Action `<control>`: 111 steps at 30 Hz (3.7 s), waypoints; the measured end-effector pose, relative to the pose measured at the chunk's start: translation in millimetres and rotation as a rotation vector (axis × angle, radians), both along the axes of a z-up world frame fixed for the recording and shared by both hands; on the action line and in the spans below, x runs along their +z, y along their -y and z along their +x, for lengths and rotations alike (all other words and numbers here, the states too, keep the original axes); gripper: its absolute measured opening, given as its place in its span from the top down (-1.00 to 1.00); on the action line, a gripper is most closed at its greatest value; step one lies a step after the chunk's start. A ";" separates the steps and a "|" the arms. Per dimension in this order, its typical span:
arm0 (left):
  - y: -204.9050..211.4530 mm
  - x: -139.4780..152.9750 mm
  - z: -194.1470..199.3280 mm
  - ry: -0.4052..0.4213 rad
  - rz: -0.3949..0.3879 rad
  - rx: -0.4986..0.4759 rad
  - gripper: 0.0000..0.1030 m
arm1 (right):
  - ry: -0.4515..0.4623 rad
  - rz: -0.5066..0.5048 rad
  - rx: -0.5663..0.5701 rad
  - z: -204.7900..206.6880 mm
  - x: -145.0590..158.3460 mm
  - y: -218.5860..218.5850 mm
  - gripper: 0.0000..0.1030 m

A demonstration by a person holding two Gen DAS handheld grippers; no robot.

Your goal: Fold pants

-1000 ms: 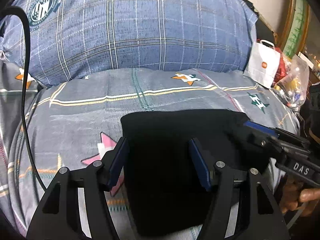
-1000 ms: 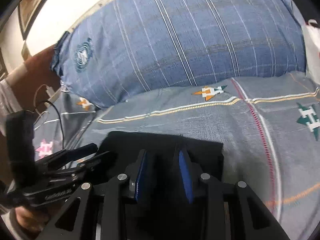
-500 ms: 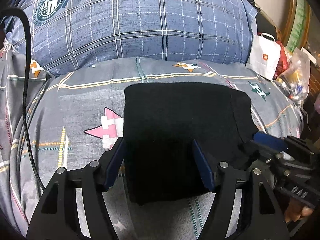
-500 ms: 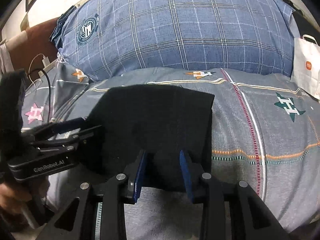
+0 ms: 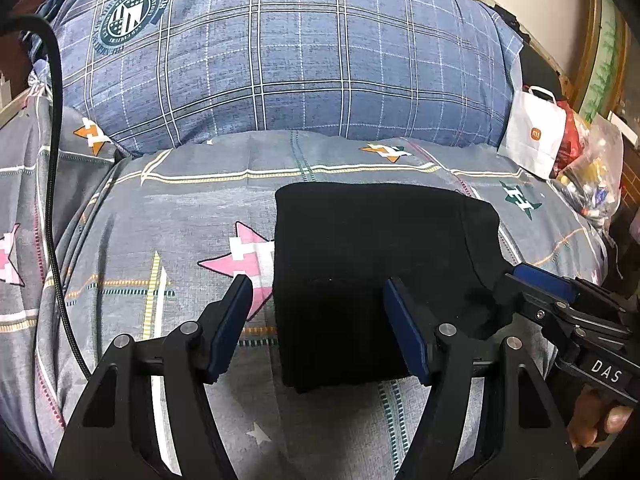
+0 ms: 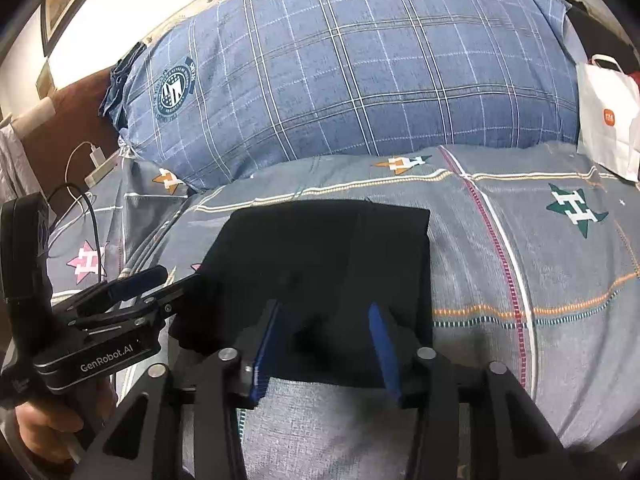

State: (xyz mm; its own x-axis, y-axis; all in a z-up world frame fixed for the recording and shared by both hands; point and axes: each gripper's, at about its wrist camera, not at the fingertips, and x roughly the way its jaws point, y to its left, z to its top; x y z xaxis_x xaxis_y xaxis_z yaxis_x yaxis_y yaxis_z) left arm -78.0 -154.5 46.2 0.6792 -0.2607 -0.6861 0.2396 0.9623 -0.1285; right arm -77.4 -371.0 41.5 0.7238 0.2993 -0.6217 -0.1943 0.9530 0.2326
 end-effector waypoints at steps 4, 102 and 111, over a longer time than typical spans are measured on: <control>-4.1 -0.3 -0.8 -0.005 -0.013 0.004 -0.32 | -0.017 -0.013 -0.004 3.3 -1.3 -0.6 0.12; -129.4 -30.8 168.2 -0.172 -0.104 0.128 -0.33 | -0.070 0.026 0.125 195.8 -16.2 -99.1 0.13; -121.6 12.1 160.2 -0.069 -0.026 0.153 -0.33 | 0.069 -0.024 0.203 152.3 37.4 -99.5 0.19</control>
